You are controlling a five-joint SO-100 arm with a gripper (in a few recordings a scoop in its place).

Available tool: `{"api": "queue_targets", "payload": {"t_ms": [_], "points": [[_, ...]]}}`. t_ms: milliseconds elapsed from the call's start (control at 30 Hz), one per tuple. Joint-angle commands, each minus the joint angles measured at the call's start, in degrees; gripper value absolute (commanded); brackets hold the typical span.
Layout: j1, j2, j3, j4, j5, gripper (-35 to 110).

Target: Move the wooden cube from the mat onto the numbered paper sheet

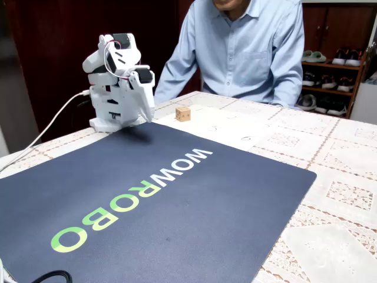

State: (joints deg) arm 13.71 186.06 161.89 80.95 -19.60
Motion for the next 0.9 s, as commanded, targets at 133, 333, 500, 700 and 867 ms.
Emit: {"api": "queue_targets", "payload": {"t_ms": [133, 333, 500, 700, 867], "points": [[-3.1, 0.4, 3.2, 1.9, -4.1, 0], [-8.9, 0.4, 3.5, 2.1, -9.6, 0], [-10.4, 0.4, 3.8, 2.2, -12.0, 0], [-9.5, 0.4, 3.8, 2.2, -10.7, 0], [-6.5, 0.4, 3.0, 2.1, -4.5, 0]]}}
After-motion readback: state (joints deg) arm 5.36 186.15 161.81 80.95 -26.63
